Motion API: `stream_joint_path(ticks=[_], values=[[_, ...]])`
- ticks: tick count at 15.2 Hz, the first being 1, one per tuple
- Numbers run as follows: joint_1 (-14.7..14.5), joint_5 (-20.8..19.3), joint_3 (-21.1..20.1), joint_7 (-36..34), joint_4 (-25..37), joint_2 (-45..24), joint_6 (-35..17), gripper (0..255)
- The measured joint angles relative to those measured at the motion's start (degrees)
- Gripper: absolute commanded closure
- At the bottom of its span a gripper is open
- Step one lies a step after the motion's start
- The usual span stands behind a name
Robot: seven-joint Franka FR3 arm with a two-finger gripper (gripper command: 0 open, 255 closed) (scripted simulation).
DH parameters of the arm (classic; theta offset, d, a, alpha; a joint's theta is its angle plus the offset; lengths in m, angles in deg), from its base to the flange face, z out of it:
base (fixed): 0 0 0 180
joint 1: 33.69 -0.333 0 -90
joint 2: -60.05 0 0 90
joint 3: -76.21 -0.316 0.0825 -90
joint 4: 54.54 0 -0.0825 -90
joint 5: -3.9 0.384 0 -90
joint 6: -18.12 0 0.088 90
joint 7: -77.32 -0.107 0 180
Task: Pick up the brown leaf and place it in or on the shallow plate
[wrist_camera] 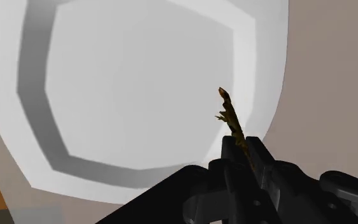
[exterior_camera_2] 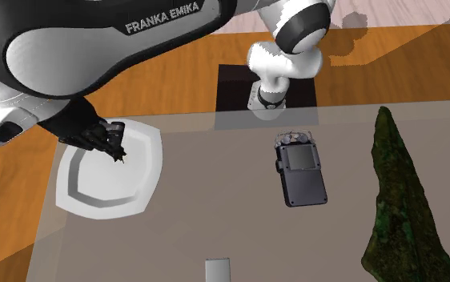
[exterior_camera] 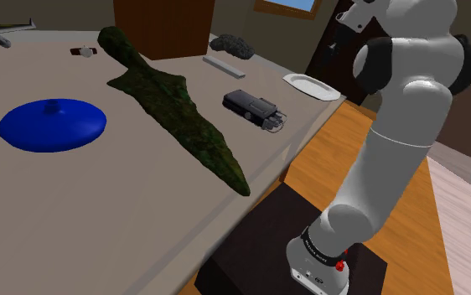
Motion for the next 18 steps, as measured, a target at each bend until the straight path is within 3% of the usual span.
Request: stream_joint_path(ticks=[2,3,4,6,18], values=[[6.0,5.1,-0.7,2.4,6.6,-6.2,3.0,255],[11.2,8.6,-1.9,3.1,13.2,-10.8,6.0,255],[14.5,10.8,-2.8,3.5,16.9,-13.5,7.4,255],[16.9,12.4,-3.7,4.0,19.2,-15.7,8.2,255],[9.3,9.1,-1.9,7.1,3.4,-12.4,-3.1,255]])
